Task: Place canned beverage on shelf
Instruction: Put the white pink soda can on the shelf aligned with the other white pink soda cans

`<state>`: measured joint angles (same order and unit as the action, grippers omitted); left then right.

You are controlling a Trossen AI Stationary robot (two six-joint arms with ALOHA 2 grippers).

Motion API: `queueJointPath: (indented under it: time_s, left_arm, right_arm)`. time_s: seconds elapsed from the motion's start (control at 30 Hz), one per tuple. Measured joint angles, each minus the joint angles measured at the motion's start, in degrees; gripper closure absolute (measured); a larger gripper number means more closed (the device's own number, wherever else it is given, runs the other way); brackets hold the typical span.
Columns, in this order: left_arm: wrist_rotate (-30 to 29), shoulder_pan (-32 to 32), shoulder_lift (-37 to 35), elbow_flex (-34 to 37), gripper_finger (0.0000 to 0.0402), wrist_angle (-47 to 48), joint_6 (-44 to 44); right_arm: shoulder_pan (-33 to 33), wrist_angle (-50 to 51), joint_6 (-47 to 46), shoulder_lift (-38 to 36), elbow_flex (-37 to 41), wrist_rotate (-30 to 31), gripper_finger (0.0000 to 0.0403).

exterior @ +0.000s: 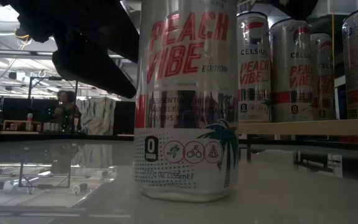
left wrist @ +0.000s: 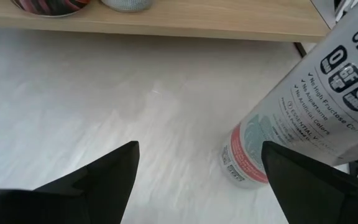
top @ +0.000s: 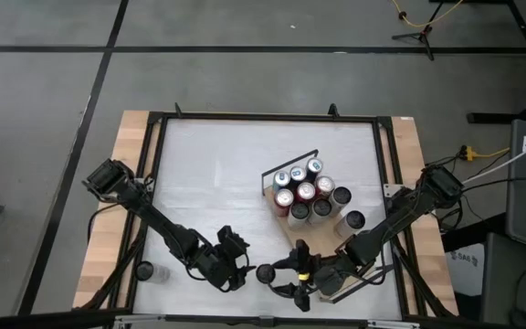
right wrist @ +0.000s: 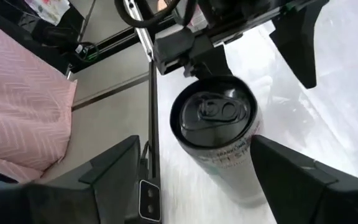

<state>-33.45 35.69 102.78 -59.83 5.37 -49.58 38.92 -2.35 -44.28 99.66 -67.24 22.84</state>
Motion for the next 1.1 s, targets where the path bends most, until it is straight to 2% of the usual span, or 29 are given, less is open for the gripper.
queueJointPath:
  time_s: [0.2,0.37,0.47,0.7,0.87,1.1]
  left_arm:
    - [0.0,0.0,0.0,0.0,0.007,0.1,0.0]
    - [0.0,0.0,0.0,0.0,0.007,0.1,0.0]
    - [0.0,0.0,0.0,0.0,0.007,0.2,0.0]
    - [-0.1,0.0,0.0,0.0,0.007,0.2,0.1]
    - [-0.1,0.0,0.0,0.0,0.007,0.1,0.1]
    - [-0.1,0.0,0.0,0.0,0.007,0.1,0.4]
  right_arm:
    - [0.0,9.5,0.2,-2.0,-3.4,-0.9,0.0107]
    - [0.0,22.3,4.4,-2.8,-11.0,1.0,0.0107]
    - [0.0,26.5,6.4,-2.8,-15.6,1.9,0.0107]
    - [0.1,25.2,11.8,-2.5,-20.9,3.3,0.0107]
    - [0.0,23.0,11.9,-0.9,-21.1,5.5,0.0107]
    - [0.0,21.4,11.8,2.6,-21.1,5.1,0.0107]
